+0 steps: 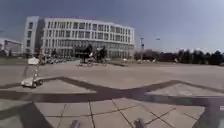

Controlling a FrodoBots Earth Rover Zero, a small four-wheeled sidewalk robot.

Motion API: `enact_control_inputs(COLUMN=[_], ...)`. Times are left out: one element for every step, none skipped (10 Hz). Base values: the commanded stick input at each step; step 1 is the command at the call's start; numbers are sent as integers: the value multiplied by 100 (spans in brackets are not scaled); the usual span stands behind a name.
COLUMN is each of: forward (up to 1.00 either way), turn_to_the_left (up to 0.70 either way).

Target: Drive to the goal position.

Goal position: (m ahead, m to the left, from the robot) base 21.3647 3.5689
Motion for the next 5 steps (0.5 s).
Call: enact_control_inputs(forward=[100,100,100,100,100], turn_to_the_left=[0,0,0,0,0])
